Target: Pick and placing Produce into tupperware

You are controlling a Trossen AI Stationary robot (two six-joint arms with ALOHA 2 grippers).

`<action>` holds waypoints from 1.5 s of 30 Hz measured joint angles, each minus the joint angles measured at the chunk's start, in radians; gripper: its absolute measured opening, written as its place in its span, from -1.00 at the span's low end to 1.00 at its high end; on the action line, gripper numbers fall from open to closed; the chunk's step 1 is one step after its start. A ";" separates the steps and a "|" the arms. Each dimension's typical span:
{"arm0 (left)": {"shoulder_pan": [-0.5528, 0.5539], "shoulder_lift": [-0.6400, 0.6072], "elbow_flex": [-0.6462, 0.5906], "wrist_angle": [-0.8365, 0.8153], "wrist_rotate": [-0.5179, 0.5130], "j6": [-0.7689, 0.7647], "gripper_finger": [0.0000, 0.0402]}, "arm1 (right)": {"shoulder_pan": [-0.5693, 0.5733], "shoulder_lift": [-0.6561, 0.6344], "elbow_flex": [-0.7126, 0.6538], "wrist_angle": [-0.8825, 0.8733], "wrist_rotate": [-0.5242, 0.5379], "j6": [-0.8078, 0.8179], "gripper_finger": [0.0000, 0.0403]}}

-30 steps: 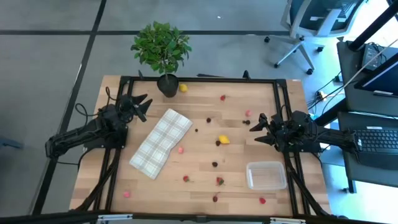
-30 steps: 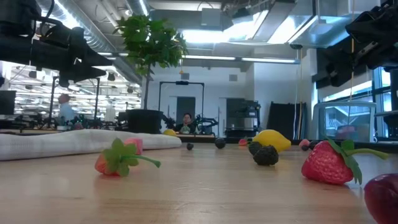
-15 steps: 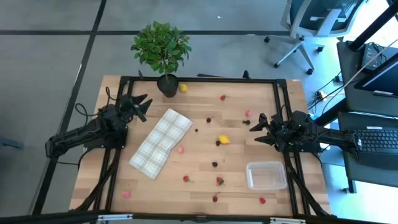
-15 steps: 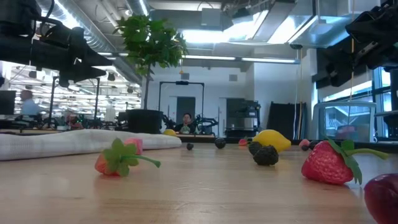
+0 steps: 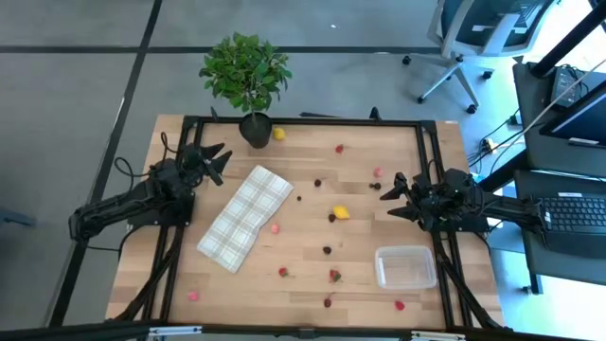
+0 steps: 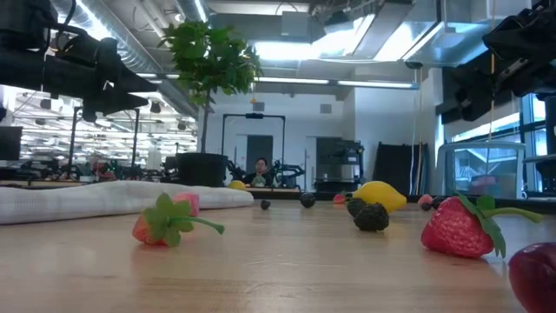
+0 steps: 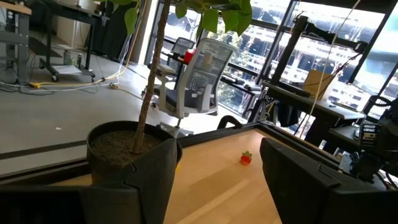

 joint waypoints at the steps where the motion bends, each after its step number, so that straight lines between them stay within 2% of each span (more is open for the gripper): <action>1: 0.000 0.000 0.000 0.000 0.000 0.000 0.12 | 0.000 0.000 0.000 0.000 0.000 0.001 0.25; 19: 0.000 0.000 0.000 0.000 0.000 0.000 0.12 | 0.000 0.000 0.000 0.000 0.018 0.002 0.25; 26: 0.000 0.000 0.000 0.000 0.000 0.000 0.12 | 0.000 0.000 0.000 -0.001 0.283 0.054 0.25; 35: 0.000 0.000 0.000 0.000 0.000 0.000 0.12 | 0.000 0.030 0.000 -0.017 0.452 0.030 0.25; 42: 0.000 0.000 0.000 0.000 0.000 0.000 0.12 | 0.000 0.184 0.144 -0.303 0.658 0.041 0.25; 45: 0.000 0.000 0.000 0.000 0.000 0.000 0.12 | -0.002 0.288 0.240 -0.448 0.748 0.121 0.25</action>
